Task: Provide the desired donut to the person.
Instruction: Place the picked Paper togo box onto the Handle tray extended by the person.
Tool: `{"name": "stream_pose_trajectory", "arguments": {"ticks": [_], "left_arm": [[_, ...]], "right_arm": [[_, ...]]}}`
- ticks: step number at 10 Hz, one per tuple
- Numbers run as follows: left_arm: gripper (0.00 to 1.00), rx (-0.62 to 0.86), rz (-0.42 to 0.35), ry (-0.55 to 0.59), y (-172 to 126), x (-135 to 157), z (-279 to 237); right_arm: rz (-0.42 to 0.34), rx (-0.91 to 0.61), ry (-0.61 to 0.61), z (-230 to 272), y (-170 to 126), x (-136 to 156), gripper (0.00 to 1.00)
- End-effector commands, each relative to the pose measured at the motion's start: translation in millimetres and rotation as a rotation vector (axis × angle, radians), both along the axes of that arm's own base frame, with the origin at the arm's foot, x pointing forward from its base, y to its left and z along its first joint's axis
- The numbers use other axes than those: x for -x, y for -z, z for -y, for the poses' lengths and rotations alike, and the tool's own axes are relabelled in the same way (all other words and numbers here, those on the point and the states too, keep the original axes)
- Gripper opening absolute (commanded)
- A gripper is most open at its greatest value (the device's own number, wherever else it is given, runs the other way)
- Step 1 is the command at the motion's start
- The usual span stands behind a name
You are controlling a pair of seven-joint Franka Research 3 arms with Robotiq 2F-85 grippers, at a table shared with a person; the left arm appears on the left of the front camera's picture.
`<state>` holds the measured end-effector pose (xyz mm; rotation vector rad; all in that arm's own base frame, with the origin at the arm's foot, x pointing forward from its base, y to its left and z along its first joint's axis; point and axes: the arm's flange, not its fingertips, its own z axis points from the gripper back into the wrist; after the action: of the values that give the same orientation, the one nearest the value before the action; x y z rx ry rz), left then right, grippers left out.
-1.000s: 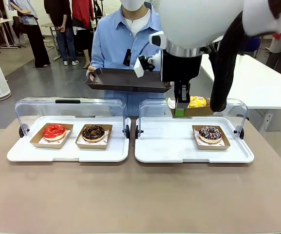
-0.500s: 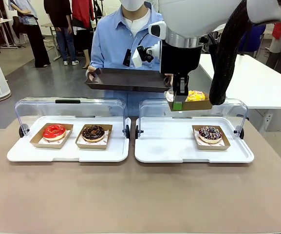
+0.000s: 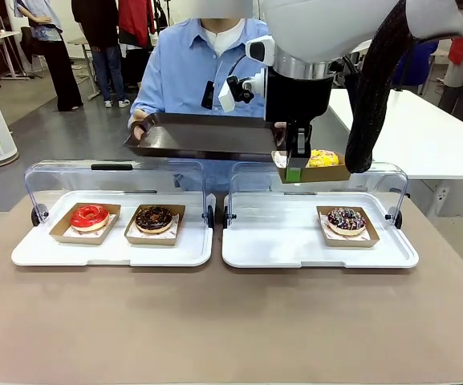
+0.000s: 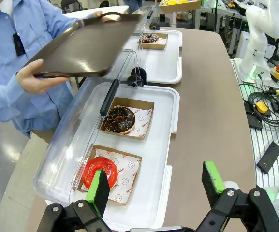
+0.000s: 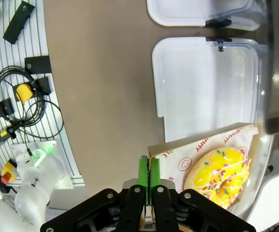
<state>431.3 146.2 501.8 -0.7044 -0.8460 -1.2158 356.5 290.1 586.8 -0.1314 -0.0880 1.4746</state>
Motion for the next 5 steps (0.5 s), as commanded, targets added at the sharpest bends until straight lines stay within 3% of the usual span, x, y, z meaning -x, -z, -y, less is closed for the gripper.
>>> {"name": "stream_pose_trajectory", "arguments": {"ticks": [1, 5], "left_arm": [[1.0, -0.009, 0.002, -0.007, -0.6, 0.4, 0.4], [1.0, -0.009, 0.002, -0.007, -0.6, 0.4, 0.4]], "right_arm": [[-0.002, 0.005, 0.001, 0.5, 2.3, 1.6, 0.0], [-0.002, 0.005, 0.001, 0.5, 2.3, 1.6, 0.0]]}}
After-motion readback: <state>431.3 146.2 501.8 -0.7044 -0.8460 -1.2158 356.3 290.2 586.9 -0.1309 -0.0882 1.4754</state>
